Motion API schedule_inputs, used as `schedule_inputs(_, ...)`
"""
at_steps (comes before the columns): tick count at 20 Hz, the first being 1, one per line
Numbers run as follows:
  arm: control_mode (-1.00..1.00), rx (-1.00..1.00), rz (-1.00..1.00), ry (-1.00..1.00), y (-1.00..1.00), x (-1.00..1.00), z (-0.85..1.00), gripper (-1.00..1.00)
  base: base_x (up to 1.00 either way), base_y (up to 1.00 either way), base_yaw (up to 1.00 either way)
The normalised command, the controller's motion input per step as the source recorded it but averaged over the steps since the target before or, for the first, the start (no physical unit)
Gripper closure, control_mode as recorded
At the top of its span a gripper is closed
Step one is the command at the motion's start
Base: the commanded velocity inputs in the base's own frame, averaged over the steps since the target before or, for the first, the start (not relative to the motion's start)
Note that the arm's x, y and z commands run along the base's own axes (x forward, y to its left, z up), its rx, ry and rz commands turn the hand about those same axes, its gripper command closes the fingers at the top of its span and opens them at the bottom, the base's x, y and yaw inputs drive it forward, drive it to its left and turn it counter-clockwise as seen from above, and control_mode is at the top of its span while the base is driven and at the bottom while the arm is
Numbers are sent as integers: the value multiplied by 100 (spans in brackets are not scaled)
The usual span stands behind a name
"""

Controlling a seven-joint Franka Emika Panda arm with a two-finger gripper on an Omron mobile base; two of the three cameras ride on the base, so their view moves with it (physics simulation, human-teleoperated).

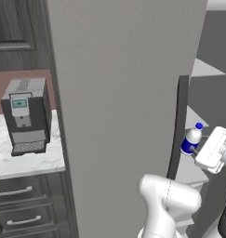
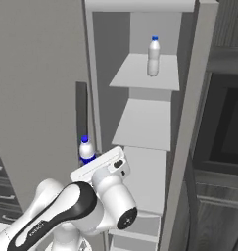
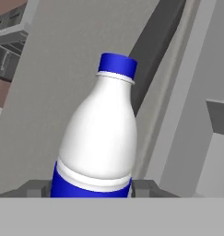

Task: Take the bottled waters from the counter and place them in the freezer to freeze. Close the freezer door after placing the bottles.

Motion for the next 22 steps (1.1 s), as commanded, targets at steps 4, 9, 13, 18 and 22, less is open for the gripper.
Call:
schedule_inputs(4,100,0,0,0,0,0,0,100,26,-15,-1)
schedule_inputs(9,100,0,0,0,0,0,0,100,9,-17,0)
schedule_inputs(13,100,0,0,0,0,0,0,100,0,-3,-1)
schedule_inputs(18,100,0,0,0,0,0,0,100,0,0,0)
schedule_inputs(22,100,0,0,0,0,0,0,100,0,0,0)
